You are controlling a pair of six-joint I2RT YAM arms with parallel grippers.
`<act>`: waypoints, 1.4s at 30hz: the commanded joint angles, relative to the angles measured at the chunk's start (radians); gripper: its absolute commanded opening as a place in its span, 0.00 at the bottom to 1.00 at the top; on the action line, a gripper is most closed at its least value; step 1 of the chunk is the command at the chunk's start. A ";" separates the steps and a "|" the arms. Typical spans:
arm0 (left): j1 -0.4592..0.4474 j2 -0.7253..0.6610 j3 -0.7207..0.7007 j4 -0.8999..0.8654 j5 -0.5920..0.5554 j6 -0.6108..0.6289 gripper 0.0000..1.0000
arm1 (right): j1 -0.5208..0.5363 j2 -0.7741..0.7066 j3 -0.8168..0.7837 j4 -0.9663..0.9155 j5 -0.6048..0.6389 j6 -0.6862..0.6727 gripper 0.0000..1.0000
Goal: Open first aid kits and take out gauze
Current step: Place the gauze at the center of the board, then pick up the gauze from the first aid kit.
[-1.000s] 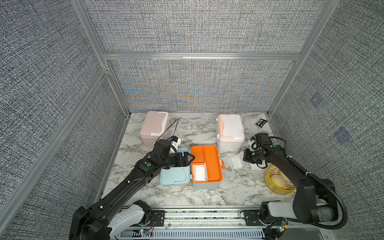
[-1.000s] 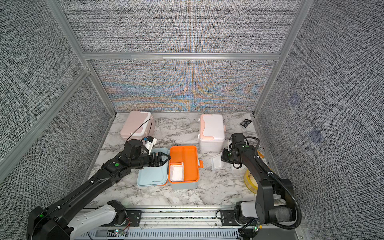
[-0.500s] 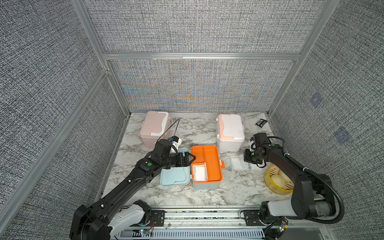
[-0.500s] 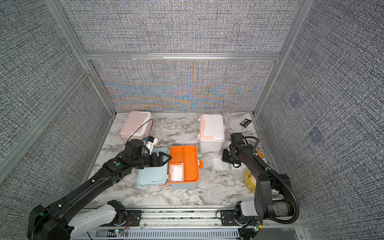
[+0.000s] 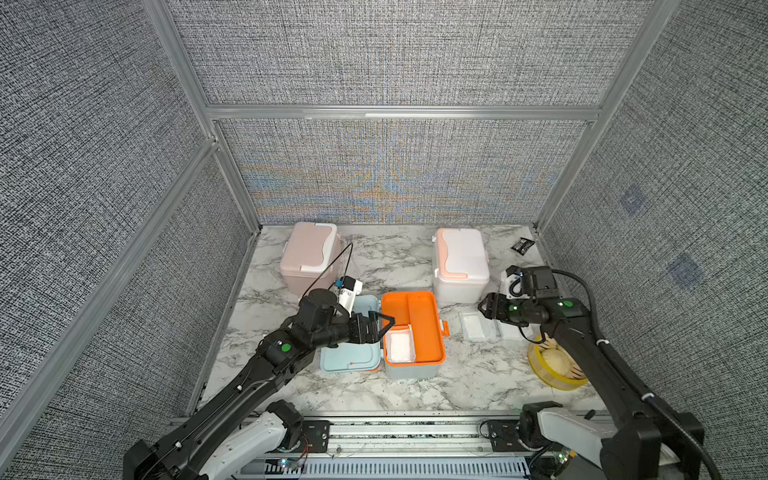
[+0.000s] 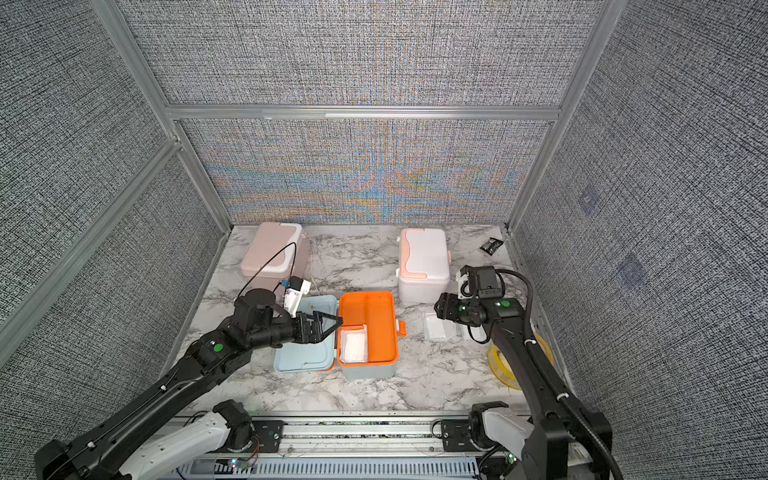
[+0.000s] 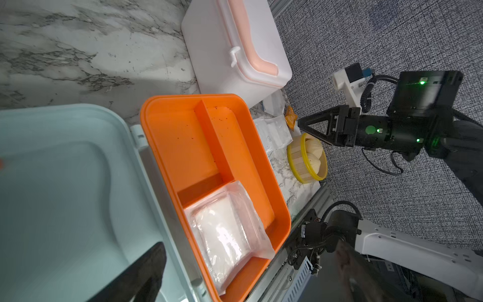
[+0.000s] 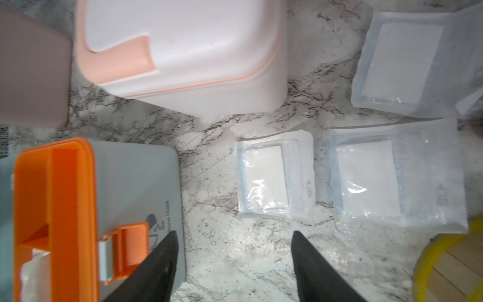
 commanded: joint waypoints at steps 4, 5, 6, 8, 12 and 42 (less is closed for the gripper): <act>-0.012 -0.087 -0.033 0.034 0.012 -0.007 1.00 | 0.126 -0.095 0.028 -0.072 -0.003 0.078 0.80; -0.014 -0.101 -0.038 0.033 0.011 -0.006 1.00 | 0.157 -0.106 0.033 -0.075 0.012 0.089 0.81; -0.013 -0.118 -0.041 0.029 0.008 -0.002 1.00 | 0.195 -0.116 0.037 -0.079 0.033 0.102 0.82; -0.014 -0.147 -0.048 0.021 -0.002 -0.002 1.00 | 0.260 -0.128 0.041 -0.081 0.061 0.130 0.83; -0.013 -0.199 -0.079 0.018 -0.032 -0.007 1.00 | 0.376 -0.131 0.039 -0.065 0.105 0.179 0.83; -0.014 -0.112 -0.183 0.063 -0.058 -0.032 1.00 | 0.827 0.340 0.254 -0.013 0.353 0.312 0.46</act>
